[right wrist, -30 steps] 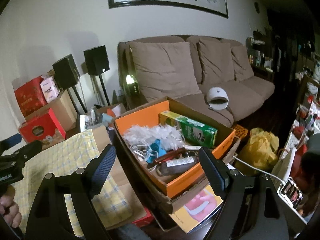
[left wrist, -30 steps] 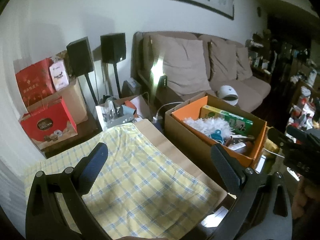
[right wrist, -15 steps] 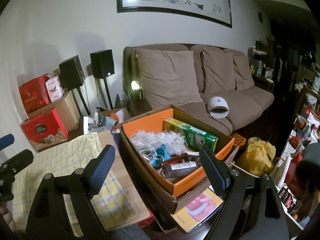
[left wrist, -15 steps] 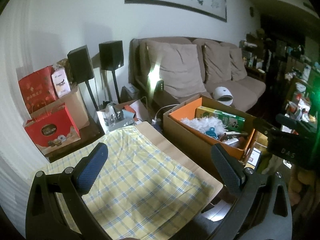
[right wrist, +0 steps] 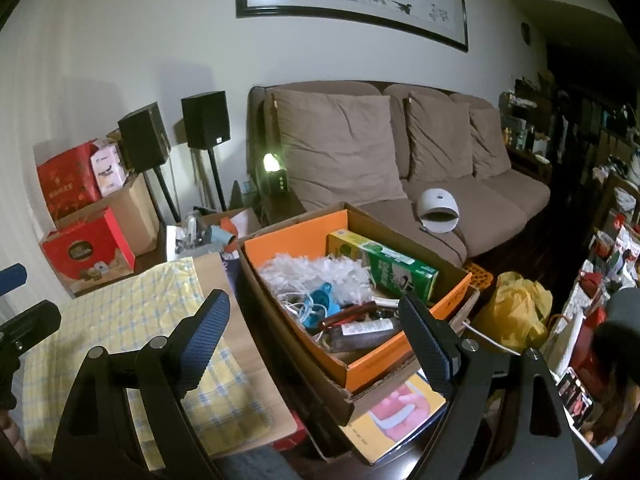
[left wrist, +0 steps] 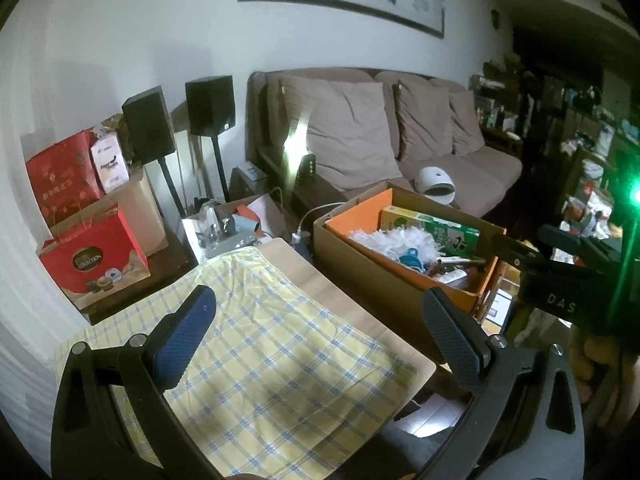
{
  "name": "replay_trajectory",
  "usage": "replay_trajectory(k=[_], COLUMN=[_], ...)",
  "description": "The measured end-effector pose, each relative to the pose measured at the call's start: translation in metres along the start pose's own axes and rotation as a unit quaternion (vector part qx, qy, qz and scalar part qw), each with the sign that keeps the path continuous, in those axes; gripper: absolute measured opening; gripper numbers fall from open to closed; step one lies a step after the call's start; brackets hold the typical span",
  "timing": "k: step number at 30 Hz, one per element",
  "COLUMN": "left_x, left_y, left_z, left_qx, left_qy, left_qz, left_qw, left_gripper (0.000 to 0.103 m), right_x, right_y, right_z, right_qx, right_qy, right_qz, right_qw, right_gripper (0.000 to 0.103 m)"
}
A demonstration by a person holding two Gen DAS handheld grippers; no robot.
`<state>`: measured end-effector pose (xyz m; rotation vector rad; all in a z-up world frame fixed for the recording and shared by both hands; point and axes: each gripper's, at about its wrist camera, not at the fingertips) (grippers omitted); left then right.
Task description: Organize objects
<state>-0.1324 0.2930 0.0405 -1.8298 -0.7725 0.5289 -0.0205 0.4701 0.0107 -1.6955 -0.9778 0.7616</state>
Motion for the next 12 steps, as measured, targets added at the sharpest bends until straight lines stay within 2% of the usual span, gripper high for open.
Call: replay_trajectory(k=[12], left_x=[0.0003], left_y=[-0.0001], left_z=[-0.0017], left_qx=[-0.001], left_qy=[0.001], left_qz=[-0.002], left_qw=[1.0], left_gripper=[0.103], right_x=[0.0044], right_y=[-0.0011], right_z=[-0.0006], right_qx=[0.003], right_qy=[0.0], right_qz=[0.001], right_qw=[1.0], right_gripper=[0.088])
Point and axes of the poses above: each gripper's, at about its wrist camera, not at the fingertips, and z roughly the way its jaws point, x to its right, y to its underside, and after that the axes turned 15 degrees about x, right-handed
